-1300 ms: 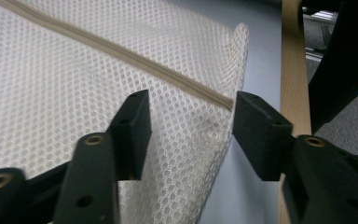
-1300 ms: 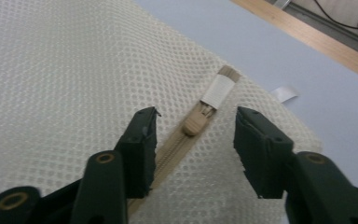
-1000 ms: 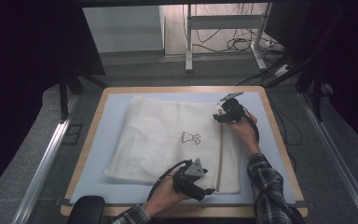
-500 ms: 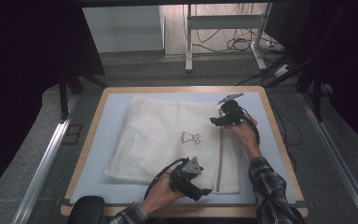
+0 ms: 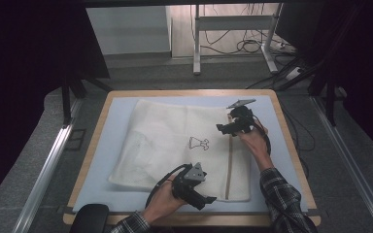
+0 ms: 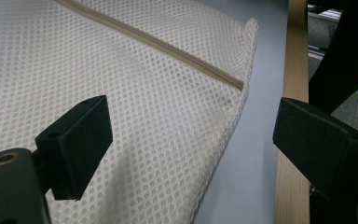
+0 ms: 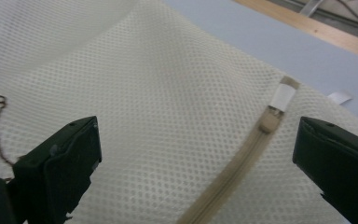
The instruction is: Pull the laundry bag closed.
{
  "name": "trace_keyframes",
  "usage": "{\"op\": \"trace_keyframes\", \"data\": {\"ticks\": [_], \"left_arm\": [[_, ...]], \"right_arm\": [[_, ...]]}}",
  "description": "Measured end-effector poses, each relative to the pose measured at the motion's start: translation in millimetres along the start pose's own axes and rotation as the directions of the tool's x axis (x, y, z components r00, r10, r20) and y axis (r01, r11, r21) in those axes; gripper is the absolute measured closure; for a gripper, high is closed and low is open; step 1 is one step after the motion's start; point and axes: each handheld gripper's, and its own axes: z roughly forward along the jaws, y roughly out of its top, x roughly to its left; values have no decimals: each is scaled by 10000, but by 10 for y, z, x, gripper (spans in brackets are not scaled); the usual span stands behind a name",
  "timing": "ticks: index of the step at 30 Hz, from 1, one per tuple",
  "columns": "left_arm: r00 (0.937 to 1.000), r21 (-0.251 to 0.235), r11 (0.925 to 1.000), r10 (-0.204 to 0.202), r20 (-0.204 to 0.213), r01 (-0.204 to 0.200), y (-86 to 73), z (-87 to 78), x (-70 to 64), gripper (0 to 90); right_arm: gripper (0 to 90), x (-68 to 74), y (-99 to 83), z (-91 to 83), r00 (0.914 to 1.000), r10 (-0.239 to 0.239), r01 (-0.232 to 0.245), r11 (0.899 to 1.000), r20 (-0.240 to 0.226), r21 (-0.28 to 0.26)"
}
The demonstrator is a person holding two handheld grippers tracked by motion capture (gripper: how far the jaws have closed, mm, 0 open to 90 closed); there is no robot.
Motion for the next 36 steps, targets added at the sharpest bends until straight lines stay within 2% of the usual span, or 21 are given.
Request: {"op": "trace_keyframes", "data": {"ticks": [5,8,16,29,36], "left_arm": [[9993,397,9989,271,-269,-260,-28,-40,7,91],[9989,423,9988,274,-367,-258,-44,-71,15,80],[9979,418,9986,340,-555,-317,-81,-155,29,41],[9966,394,9991,204,-801,-173,-138,-230,29,7],[9955,441,9989,179,-926,-138,-167,-295,49,5]], "right_arm": [[1,34,-21,-47,9978,242,-249,9996,-619,-104],[0,49,-43,-81,9957,298,-318,9993,-872,-214],[0,123,-94,-162,9957,-47,27,9998,-928,-216],[0,268,-166,-250,9951,-443,430,9989,-882,-161],[0,355,-203,-293,9923,-593,587,9982,-1084,-86]]}}
